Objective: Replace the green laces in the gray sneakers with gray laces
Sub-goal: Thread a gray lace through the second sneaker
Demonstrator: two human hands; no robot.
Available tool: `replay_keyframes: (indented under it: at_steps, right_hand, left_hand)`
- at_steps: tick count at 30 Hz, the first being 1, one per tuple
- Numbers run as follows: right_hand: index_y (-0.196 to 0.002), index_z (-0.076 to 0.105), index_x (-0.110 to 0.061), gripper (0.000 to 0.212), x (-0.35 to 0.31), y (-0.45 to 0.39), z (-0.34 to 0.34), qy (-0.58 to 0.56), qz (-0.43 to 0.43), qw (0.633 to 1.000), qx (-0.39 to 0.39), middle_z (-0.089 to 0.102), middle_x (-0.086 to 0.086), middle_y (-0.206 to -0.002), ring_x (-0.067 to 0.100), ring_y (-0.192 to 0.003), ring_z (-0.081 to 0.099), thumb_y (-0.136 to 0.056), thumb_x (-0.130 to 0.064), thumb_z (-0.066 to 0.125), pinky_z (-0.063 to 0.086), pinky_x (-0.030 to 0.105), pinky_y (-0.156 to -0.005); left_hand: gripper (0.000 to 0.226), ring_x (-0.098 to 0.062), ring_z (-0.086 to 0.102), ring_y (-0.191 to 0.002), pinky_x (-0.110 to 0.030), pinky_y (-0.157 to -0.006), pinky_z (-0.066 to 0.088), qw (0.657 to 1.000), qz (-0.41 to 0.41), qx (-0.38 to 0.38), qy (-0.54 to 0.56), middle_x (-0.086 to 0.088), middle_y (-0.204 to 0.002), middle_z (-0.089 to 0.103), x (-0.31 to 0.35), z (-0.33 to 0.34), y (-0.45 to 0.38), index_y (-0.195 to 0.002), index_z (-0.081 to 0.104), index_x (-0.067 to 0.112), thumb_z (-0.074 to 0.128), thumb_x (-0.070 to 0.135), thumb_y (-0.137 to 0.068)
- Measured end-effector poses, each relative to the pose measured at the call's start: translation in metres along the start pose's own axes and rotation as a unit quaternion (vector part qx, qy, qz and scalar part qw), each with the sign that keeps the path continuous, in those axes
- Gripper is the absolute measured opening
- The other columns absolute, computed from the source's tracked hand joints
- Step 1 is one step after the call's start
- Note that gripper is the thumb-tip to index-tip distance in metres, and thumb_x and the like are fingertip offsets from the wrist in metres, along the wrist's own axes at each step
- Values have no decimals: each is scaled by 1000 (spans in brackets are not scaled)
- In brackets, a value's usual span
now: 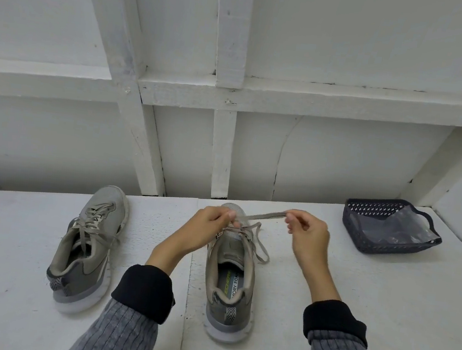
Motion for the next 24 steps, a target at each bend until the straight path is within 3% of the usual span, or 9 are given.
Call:
replay_keyframes:
  at_steps: [2,5,8,10,12,15,18,21,24]
  right_hand:
    - [-98,72,-8,13,19,-4,-21,17,29,998,58,66,-2,-79,14,-74,62,-93,-7,60,55,31,-78]
    - [-95,72,-6,13,46,-5,-34,54,71,993,80,67,5,-85,27,-86,64,-93,-4,59,53,37,-80]
    - [-115,67,-8,22,49,0,-8,107,53,993,3,65,8,-115,26,-116,55,-96,-9,54,43,32,-97]
    - [-131,55,-14,33,32,7,21,83,12,994,-69,57,4,-129,18,-125,47,-101,-20,46,37,30,-106]
    - [-133,51,-19,34,8,19,50,35,-6,986,-162,59,-2,-122,11,-116,51,-104,-29,36,41,23,-95]
    - [-99,59,-24,27,-7,28,75,32,-22,972,-233,64,-7,-87,12,-87,56,-104,-33,34,44,28,-74]
    - [-74,52,-25,33,-2,16,62,69,-45,978,-189,52,-5,-70,14,-74,44,-103,-30,37,33,29,-63]
    - [-67,45,-20,36,11,-1,30,62,-15,995,-77,41,-2,-63,17,-70,38,-102,-18,37,29,31,-63]
    - [-64,43,-22,37,31,-7,14,103,26,994,-1,41,-4,-59,22,-74,40,-101,-17,37,30,34,-70]
  left_hand:
    - [36,-5,56,-75,-35,-86,47,998,-11,41,50,14,-77,63,-5,-18,-1,-78,65,28,42,41,-103]
    - [34,1,46,-64,-31,-82,44,991,-11,95,91,23,-63,53,-9,-35,-1,-79,58,19,39,27,-106]
    - [32,-11,42,-63,-27,-67,39,992,-3,107,61,13,-64,46,-7,-27,-2,-79,58,19,41,28,-105]
    - [32,-14,36,-61,-27,-58,32,994,8,99,38,3,-65,42,-2,-13,-5,-79,59,19,44,30,-104]
    - [31,-9,35,-57,-22,-55,29,996,20,88,15,13,-59,44,6,0,-8,-79,61,18,46,29,-104]
    - [30,-3,50,-68,-19,-66,37,996,32,84,27,14,-70,61,9,8,-13,-78,62,23,47,31,-104]
    - [35,-17,50,-74,-32,-70,38,997,17,73,17,-12,-78,60,1,4,-14,-78,62,29,42,51,-98]
    - [35,-15,46,-75,-38,-76,44,998,3,54,12,0,-76,52,-9,0,-14,-81,61,27,39,39,-105]
    - [31,-12,47,-73,-33,-76,41,999,-11,36,0,-13,-87,61,-16,5,-17,-82,59,27,39,33,-106]
Point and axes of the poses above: each hand's wrist, its own y-axis away from the middle knuckle, its own z-axis out of the palm, x = y × z, the point moved 7 cm from there along -y, towards the middle knuckle
